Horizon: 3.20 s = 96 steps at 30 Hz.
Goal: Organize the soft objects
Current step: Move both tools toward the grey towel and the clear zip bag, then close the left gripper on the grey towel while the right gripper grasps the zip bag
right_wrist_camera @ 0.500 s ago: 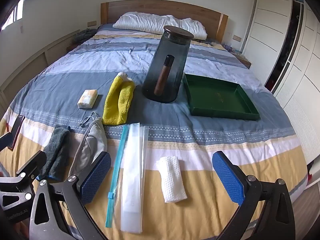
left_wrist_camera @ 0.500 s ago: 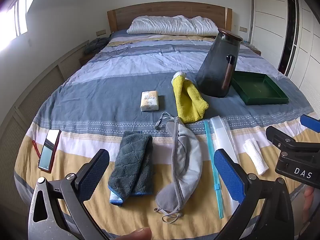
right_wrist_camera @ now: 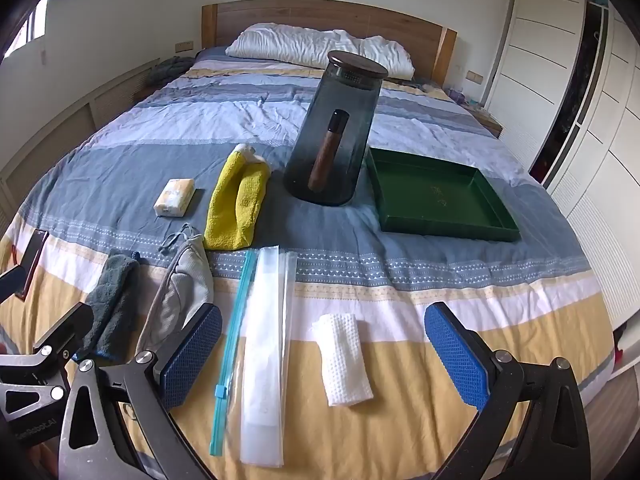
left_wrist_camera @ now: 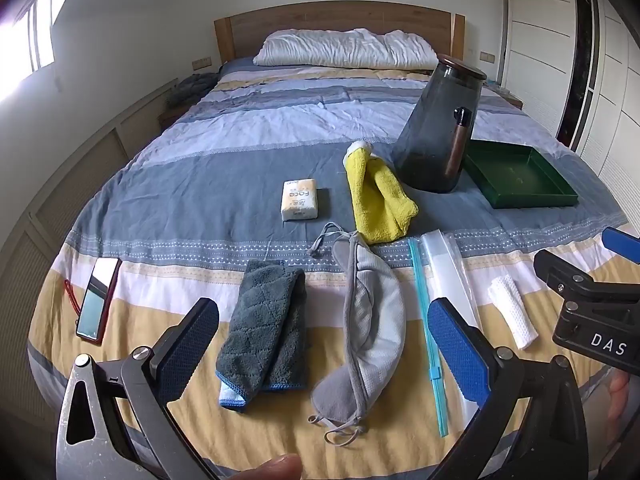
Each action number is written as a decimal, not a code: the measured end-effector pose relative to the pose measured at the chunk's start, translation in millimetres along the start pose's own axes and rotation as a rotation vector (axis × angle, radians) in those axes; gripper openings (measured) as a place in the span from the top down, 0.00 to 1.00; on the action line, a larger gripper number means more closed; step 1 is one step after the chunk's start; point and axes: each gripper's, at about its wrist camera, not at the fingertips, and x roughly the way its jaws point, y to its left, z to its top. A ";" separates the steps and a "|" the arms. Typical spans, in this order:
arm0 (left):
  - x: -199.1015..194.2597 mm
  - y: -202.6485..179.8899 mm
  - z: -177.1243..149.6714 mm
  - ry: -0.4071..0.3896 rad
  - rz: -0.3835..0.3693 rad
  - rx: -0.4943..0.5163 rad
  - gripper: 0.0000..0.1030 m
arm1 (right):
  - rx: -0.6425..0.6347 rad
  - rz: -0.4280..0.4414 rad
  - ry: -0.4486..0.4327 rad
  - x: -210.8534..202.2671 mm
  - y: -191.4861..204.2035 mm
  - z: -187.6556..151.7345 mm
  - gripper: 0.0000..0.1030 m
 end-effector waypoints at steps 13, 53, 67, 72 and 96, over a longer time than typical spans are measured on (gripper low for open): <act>2.2 1.5 0.9 0.004 -0.001 -0.003 0.01 | -0.001 0.001 0.005 4.2 -1.8 -0.5 0.00; 94.2 71.8 -38.5 0.264 -0.027 -0.117 0.01 | 0.005 0.019 0.094 71.2 -66.5 -38.6 0.00; 145.5 65.6 -39.6 0.359 -0.016 -0.063 0.01 | -0.070 0.101 0.115 94.8 -34.2 -30.3 0.00; 156.2 71.8 -44.7 0.378 -0.008 -0.066 0.01 | -0.117 0.202 0.123 101.0 -8.1 -30.8 0.00; 199.9 67.3 -33.7 0.432 -0.011 -0.004 0.01 | -0.155 0.242 0.366 187.5 61.0 -50.7 0.00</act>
